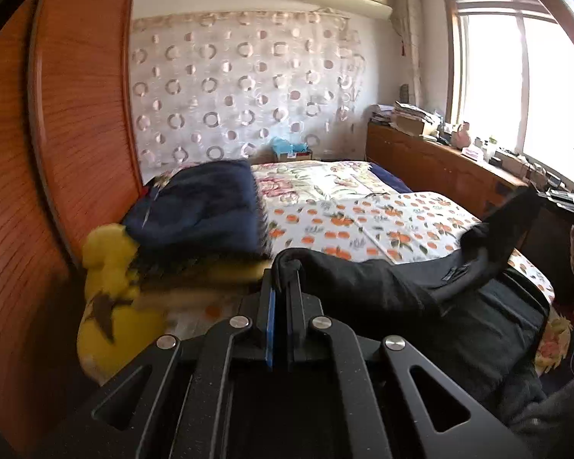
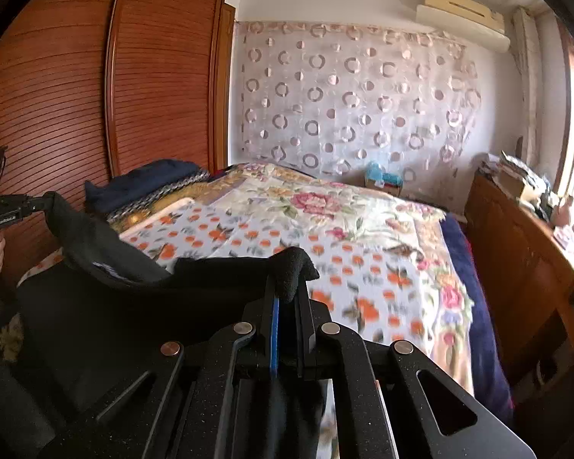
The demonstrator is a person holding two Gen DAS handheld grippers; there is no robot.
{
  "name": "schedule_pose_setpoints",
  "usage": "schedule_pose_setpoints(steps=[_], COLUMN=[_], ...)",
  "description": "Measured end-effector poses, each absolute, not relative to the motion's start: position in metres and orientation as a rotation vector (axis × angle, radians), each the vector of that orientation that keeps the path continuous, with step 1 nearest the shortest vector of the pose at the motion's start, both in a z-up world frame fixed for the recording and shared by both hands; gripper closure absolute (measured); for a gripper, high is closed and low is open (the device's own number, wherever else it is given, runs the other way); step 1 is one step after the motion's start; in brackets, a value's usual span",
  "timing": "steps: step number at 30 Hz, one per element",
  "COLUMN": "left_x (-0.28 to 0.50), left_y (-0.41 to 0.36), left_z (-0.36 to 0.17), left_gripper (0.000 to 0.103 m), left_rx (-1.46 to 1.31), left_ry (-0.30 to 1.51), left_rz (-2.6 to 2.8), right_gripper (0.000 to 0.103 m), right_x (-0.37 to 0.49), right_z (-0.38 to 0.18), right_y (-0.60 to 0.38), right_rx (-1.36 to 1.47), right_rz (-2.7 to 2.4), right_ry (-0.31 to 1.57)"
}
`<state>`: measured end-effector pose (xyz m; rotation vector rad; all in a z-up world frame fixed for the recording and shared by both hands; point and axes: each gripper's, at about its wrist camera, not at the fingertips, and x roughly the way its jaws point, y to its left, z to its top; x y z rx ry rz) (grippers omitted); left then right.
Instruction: Fold small clothes
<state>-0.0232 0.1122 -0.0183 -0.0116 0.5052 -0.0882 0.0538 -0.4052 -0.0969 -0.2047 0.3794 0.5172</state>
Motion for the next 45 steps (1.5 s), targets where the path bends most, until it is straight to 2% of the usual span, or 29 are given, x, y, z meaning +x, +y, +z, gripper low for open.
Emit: schedule_pose_setpoints(steps=[4,11,14,16,19,20,21,22,27,37,39,45], left_x=[-0.045,-0.069,-0.066,-0.065,-0.063,-0.061,-0.06,-0.059,-0.039,0.029,0.043,0.065], left_y=[0.119,0.105,0.103,0.104,0.11,0.111,0.112,0.112,0.113,0.12,0.121,0.119], left_z=[-0.03,-0.032,-0.034,-0.034,-0.033,-0.032,-0.031,-0.031,-0.029,-0.052,-0.061,-0.085], left_gripper=[0.098,0.098,0.088,0.068,0.052,0.048,0.042,0.04,0.035,0.034,0.034,0.034], left_rx=[-0.039,-0.007,0.009,0.011,-0.009,-0.009,-0.008,-0.009,0.001,0.054,0.063,0.073], left_ry=[0.531,0.553,0.568,0.567,0.561,0.561,0.558,0.554,0.542,0.621,0.65,0.733], left_rz=[-0.082,-0.081,-0.074,-0.064,-0.076,-0.075,-0.073,-0.073,-0.063,-0.058,-0.059,-0.072], right_gripper=[0.097,0.097,0.097,0.097,0.08,0.065,0.059,0.059,0.059,0.059,0.064,0.068], right_x=[0.019,-0.009,-0.006,-0.003,-0.003,-0.001,0.0,-0.003,0.008,0.072,0.08,0.103], right_z=[-0.115,-0.111,-0.11,-0.114,-0.114,-0.111,-0.109,-0.106,-0.1,-0.123,-0.13,-0.146], right_y=[-0.423,-0.431,-0.426,-0.422,-0.421,-0.422,-0.424,-0.425,-0.431,-0.416,-0.411,-0.41], right_rx=[-0.204,-0.227,-0.237,-0.247,-0.257,-0.25,-0.24,-0.231,-0.22,-0.138,-0.131,-0.099], right_rz=[0.525,0.529,0.514,0.502,0.488,0.487,0.488,0.488,0.453,0.449,0.453,0.437], right_ry=[0.434,0.519,0.575,0.606,0.614,0.619,0.62,0.616,0.587,0.612,0.63,0.713])
